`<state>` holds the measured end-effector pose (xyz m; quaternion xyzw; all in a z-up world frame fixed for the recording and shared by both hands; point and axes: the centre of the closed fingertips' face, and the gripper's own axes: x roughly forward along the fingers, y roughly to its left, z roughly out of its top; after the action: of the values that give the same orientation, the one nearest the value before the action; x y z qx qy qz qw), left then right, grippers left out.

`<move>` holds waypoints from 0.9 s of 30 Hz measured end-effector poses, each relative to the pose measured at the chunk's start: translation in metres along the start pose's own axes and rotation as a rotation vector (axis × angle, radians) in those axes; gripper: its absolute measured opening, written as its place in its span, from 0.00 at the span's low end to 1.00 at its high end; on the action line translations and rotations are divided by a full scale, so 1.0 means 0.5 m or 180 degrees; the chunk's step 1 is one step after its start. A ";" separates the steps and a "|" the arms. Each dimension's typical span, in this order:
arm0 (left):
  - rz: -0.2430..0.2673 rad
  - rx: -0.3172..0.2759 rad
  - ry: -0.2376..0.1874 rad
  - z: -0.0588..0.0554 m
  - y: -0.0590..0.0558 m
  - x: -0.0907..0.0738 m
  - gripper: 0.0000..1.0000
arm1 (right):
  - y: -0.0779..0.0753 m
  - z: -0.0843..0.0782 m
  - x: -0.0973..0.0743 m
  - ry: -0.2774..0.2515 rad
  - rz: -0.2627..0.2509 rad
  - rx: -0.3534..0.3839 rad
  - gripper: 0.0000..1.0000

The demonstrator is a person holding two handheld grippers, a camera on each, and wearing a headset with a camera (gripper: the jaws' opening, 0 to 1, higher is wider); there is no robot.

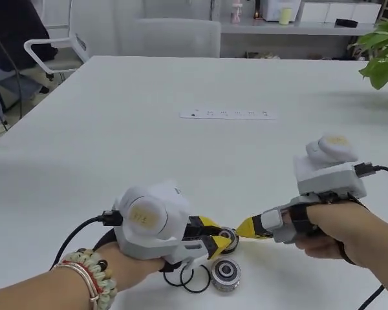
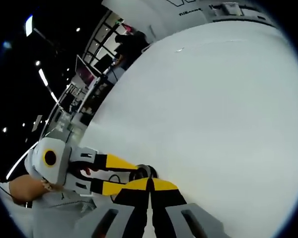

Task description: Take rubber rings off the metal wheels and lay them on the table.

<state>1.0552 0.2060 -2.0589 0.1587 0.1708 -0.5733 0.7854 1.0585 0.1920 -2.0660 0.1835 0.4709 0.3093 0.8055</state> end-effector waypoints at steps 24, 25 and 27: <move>-0.0021 0.0008 -0.0024 0.000 -0.002 0.000 0.08 | 0.027 -0.008 0.003 0.0113 -0.0035 -0.0328 0.00; -0.0022 0.0006 -0.0026 0.001 -0.002 0.000 0.08 | 0.028 -0.008 0.003 0.0119 -0.0030 -0.0334 0.00; -0.0023 0.0006 -0.0027 0.001 -0.002 0.000 0.08 | 0.028 -0.008 0.002 0.0122 -0.0025 -0.0333 0.00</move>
<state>1.0544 0.2054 -2.0585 0.1564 0.1675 -0.5770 0.7839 1.0509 0.2032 -2.0605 0.1333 0.4701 0.3339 0.8061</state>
